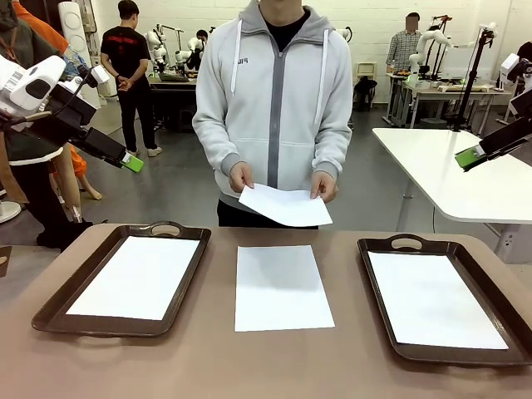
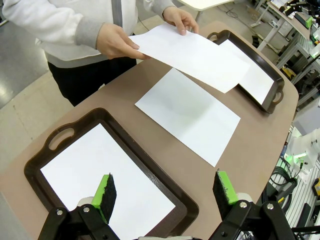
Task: Sort the A4 documents.
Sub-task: Receive the A4 Paper.
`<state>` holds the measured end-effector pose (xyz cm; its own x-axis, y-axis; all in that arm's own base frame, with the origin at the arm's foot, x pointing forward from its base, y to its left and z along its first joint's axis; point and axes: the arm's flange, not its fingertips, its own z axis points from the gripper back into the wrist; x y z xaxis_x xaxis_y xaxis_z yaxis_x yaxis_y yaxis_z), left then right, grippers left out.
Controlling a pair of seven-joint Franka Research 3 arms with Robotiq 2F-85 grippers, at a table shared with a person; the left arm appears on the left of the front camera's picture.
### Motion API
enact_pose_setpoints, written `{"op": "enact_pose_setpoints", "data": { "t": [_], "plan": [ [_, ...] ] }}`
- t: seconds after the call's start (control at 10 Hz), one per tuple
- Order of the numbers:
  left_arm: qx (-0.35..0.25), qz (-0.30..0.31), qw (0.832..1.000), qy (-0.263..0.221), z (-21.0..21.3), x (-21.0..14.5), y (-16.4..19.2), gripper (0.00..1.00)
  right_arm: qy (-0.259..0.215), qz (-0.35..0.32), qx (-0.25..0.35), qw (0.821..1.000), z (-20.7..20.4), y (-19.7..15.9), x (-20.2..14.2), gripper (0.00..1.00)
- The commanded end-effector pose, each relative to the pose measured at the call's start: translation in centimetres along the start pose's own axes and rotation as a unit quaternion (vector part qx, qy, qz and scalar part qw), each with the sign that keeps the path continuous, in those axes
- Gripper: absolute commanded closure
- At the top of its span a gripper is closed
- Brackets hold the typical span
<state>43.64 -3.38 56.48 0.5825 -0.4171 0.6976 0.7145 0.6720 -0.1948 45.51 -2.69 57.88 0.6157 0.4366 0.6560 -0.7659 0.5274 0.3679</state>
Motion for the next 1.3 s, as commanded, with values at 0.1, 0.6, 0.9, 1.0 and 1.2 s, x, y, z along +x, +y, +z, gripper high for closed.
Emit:
{"op": "enact_pose_setpoints", "data": {
  "t": [0.1,0.6,0.9,1.0,1.2],
  "plan": [
    [0.0,0.0,1.0,0.0,0.0,0.01,-0.04,0.0,0.0,0.0,0.0,1.0,0.01,0.08,-0.02,0.0],
    [0.0,0.0,1.0,0.0,0.0,0.01,-0.04,0.0,0.0,0.0,0.0,1.0,0.01,0.08,-0.02,0.0],
    [0.0,0.0,1.0,0.0,0.0,0.01,-0.04,0.0,0.0,0.0,0.0,1.0,0.01,0.08,-0.02,0.0],
    [0.0,0.0,1.0,0.0,0.0,0.01,-0.04,0.0,0.0,0.0,0.0,1.0,0.01,0.08,-0.02,0.0],
    [0.0,0.0,1.0,0.0,0.0,0.01,-0.04,0.0,0.0,0.0,0.0,1.0,0.01,0.08,-0.02,0.0]
  ]
}}
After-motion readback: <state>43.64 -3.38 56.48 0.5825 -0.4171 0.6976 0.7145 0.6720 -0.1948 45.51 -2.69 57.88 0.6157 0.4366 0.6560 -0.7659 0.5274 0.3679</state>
